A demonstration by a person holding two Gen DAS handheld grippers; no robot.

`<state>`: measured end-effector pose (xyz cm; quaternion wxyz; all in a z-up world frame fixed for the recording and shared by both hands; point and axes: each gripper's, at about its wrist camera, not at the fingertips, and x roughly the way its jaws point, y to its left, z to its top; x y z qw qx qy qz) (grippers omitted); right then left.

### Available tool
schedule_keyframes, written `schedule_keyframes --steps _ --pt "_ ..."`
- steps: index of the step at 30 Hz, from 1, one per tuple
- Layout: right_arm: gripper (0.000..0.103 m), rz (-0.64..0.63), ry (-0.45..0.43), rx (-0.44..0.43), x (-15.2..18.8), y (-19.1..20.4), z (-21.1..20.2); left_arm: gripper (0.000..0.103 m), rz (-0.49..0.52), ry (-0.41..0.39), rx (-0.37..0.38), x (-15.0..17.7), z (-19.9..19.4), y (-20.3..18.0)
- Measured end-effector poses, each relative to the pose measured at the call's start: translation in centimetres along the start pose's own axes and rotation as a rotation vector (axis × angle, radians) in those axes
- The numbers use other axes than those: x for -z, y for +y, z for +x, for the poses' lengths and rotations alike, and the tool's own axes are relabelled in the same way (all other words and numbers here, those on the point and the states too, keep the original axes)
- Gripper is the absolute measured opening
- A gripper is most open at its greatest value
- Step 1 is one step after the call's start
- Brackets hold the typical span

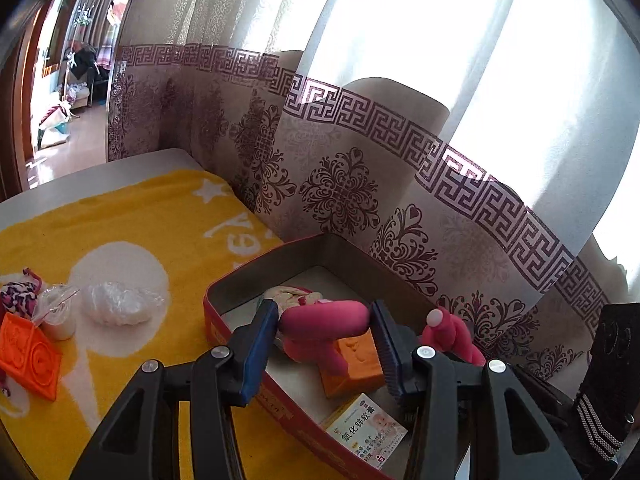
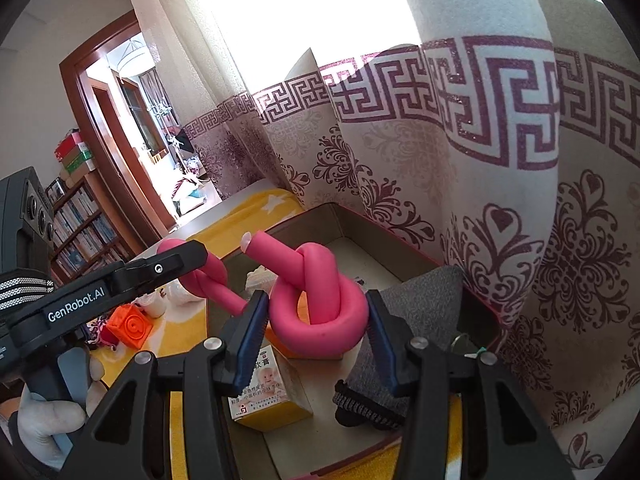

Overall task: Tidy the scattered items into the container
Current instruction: 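Release both pink foam tubes into the red box with both tools, then move both tools back over the toys, the right toward the plastic bag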

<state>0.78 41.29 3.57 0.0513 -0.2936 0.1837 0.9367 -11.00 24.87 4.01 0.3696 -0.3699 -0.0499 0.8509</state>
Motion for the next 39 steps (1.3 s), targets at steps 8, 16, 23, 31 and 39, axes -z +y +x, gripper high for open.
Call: schedule_keyframes --steps 8,16,23,31,39 --pt "0.068 0.017 -0.006 0.013 0.3 0.0 0.2 0.068 -0.033 -0.022 -0.004 0.6 -1.0 1.1" --pt "0.068 -0.016 -0.018 0.008 0.8 1.7 -0.1 0.086 -0.065 -0.080 -0.075 1.2 -3.6 3.6" --pt "0.072 -0.055 -0.022 -0.018 0.9 3.9 -0.2 0.088 -0.117 -0.100 -0.138 2.1 -6.0 6.8" --pt "0.080 -0.166 -0.008 -0.105 0.9 9.6 0.7 0.100 -0.208 -0.153 -0.245 3.5 -10.7 12.7" --pt "0.080 -0.223 0.118 -0.222 1.5 15.7 4.6 0.100 -0.380 -0.233 -0.395 5.6 -17.2 21.5"
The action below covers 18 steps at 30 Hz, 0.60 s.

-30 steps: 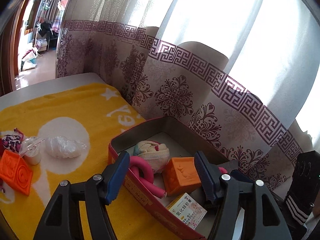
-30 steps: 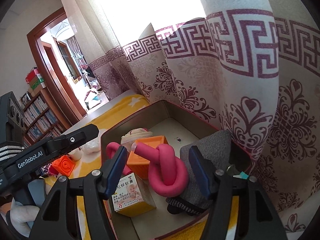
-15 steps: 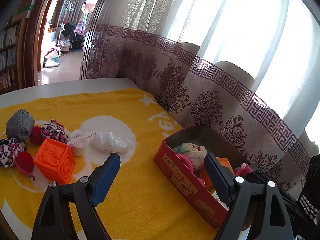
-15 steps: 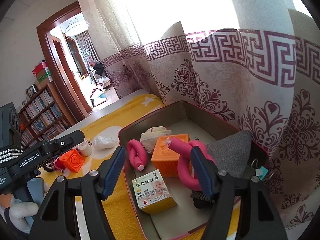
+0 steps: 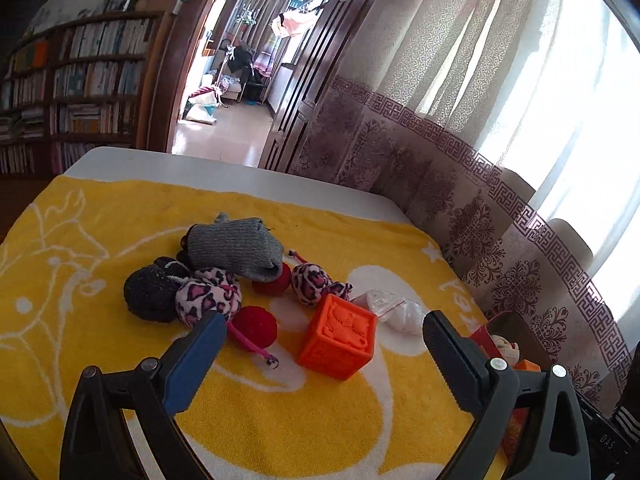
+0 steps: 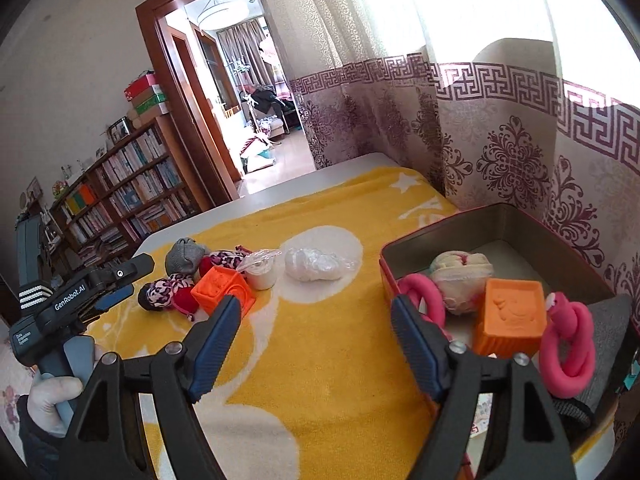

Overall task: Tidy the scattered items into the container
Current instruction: 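Move both tools back over the toys, the right toward the plastic bag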

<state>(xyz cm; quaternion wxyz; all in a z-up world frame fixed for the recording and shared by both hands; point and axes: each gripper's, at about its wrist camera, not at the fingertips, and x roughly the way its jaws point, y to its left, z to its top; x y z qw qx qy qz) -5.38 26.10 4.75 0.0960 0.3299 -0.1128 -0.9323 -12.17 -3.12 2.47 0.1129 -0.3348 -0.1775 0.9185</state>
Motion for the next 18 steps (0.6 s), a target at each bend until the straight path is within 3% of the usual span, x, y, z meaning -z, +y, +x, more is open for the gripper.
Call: schedule_keyframes --steps 4,9,13,18 --pt "0.080 -0.013 0.047 -0.037 -0.4 1.7 2.1 0.100 -0.048 -0.014 -0.073 -0.8 -1.0 4.3" --pt "0.080 0.007 0.109 -0.075 -0.8 3.1 4.8 0.100 -0.094 -0.025 -0.107 -1.3 -1.8 7.8" --pt "0.080 0.024 0.148 -0.094 -1.1 3.7 6.6 0.100 -0.130 -0.016 -0.110 -0.9 -1.5 9.5" --pt "0.080 0.072 0.163 -0.057 -2.4 2.5 8.8 0.100 -0.130 0.021 -0.109 -0.2 -0.4 9.8"
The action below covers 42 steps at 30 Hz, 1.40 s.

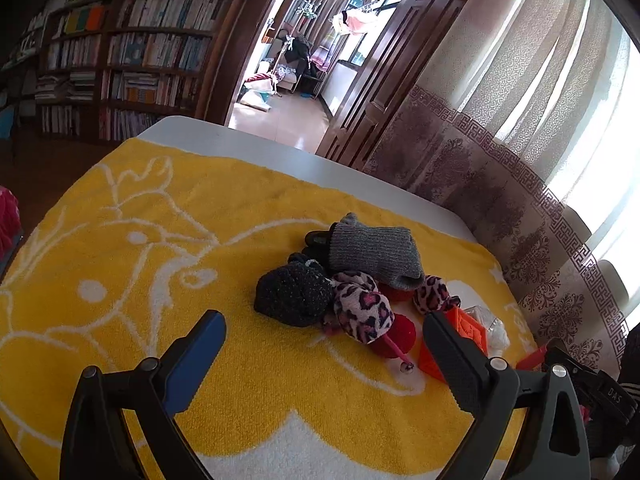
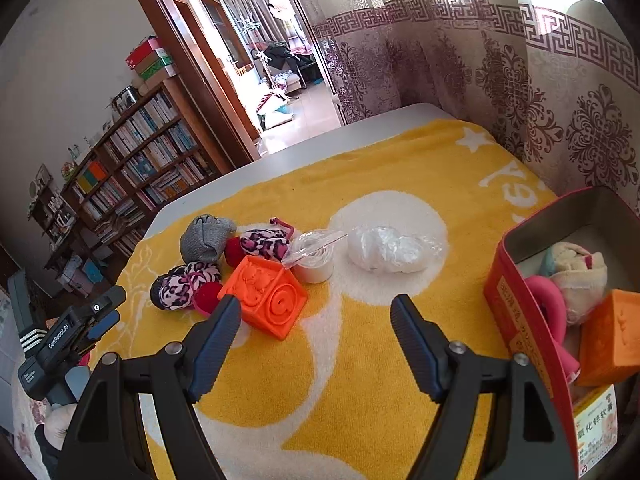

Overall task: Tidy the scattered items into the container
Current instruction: 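Move both tools back over the toys, the right toward the plastic bag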

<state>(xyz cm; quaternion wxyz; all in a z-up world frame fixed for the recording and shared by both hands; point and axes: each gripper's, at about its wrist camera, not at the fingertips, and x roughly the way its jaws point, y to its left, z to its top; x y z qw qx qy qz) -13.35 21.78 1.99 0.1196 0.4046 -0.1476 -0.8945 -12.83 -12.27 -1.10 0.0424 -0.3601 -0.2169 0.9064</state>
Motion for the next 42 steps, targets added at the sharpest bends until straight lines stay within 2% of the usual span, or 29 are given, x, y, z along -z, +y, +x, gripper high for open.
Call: schedule_keyframes --steps 6,15,18,24,27,30,32,34,37,39,42 --pt "0.080 0.069 0.024 0.027 -2.8 -1.4 2.5 0.100 0.051 0.007 0.032 0.7 -0.1 -1.4" --pt "0.080 0.092 0.066 0.055 -3.4 -2.1 5.5 0.100 0.119 0.060 0.061 2.0 0.8 -3.1" --pt "0.080 0.040 0.083 0.094 -4.0 -2.2 5.7 0.100 0.124 0.071 0.064 2.2 1.0 -3.3" --pt "0.080 -0.147 0.115 0.138 -5.0 -0.5 5.6 0.100 0.140 0.096 0.063 2.8 1.6 -3.9" --pt "0.080 -0.125 0.134 0.133 -4.9 -0.8 6.5 0.100 0.153 0.112 0.065 3.2 2.0 -4.3" --pt "0.080 -0.029 0.149 0.093 -4.8 -2.2 7.0 0.100 0.169 0.120 0.072 3.4 2.1 -4.7" --pt "0.080 -0.001 0.131 0.115 -4.7 -2.8 6.9 0.100 0.176 0.126 0.074 3.6 2.2 -4.8" --pt "0.075 -0.021 0.101 0.164 -4.9 -2.5 6.5 0.100 0.176 0.135 0.072 3.7 2.4 -4.9" --pt "0.075 -0.120 0.062 0.246 -5.2 -1.0 6.1 0.100 0.175 0.148 0.071 3.9 2.7 -4.9" --pt "0.075 -0.188 0.075 0.258 -5.2 0.1 6.7 0.100 0.183 0.154 0.072 4.1 2.7 -5.2" --pt "0.075 -0.222 0.128 0.251 -5.0 0.4 8.4 0.100 0.198 0.160 0.080 4.3 2.7 -5.5"
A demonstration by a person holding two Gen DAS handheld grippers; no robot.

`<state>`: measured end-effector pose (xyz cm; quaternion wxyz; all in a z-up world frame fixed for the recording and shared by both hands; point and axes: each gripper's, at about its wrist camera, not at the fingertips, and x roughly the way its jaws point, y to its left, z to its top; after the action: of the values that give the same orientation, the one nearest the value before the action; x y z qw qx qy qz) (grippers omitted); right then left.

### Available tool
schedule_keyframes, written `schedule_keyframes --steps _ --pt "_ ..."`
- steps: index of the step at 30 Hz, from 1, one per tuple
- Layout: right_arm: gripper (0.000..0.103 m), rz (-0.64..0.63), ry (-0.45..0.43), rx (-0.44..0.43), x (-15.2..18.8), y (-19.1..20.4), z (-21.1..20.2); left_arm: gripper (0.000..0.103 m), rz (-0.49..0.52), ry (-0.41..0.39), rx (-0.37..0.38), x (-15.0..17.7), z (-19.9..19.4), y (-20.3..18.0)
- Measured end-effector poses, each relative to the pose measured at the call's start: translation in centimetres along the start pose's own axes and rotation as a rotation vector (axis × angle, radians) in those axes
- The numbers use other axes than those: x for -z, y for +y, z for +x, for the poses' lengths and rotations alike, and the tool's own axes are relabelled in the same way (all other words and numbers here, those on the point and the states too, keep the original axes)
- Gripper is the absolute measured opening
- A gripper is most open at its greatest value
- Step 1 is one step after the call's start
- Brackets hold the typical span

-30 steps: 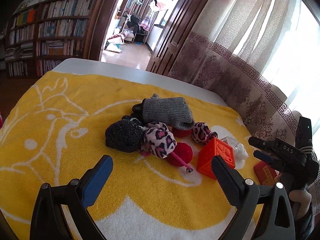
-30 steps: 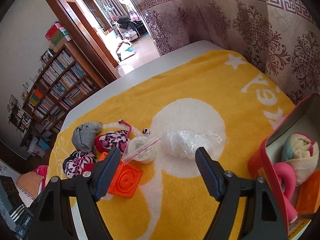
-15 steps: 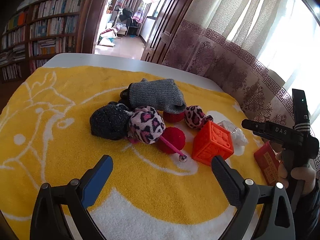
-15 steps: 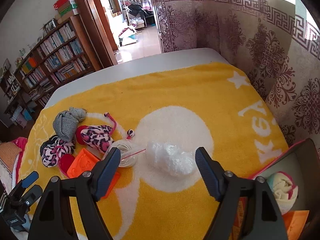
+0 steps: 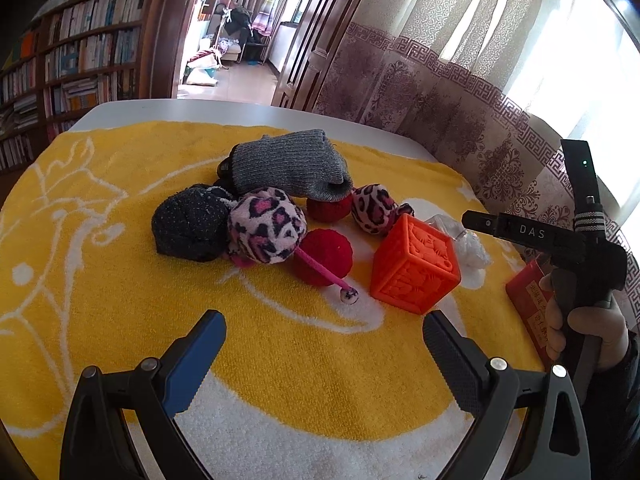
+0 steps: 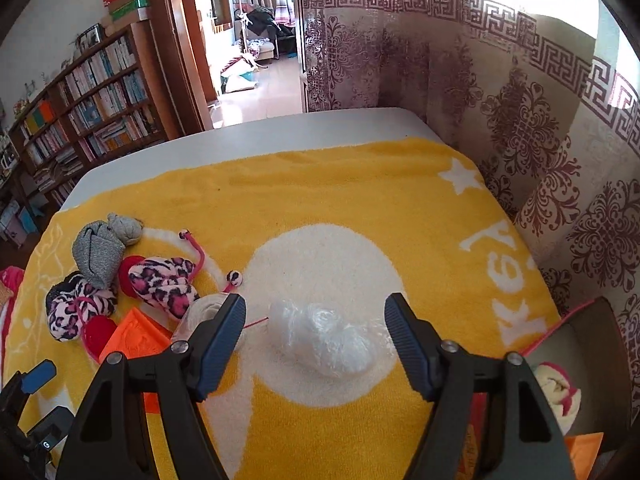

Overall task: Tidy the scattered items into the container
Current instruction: 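Move both tools back over the toys, the right toward the plastic bag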

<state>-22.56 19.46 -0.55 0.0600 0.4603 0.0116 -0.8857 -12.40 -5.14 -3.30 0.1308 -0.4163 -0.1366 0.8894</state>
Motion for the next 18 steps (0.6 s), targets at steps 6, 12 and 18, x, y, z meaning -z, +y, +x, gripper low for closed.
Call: schedule_keyframes --steps 6,12,18 --pt "0.075 0.083 0.040 -0.102 0.5 -1.0 1.5 0.100 0.005 0.008 0.001 0.1 0.2 -0.2" --pt "0.075 0.145 0.052 -0.160 0.8 -1.6 1.9 0.100 0.006 0.008 0.005 0.2 0.3 -0.3" --pt "0.076 0.185 0.074 -0.253 1.4 -1.5 1.7 0.100 0.014 0.018 0.010 0.4 0.6 -0.7"
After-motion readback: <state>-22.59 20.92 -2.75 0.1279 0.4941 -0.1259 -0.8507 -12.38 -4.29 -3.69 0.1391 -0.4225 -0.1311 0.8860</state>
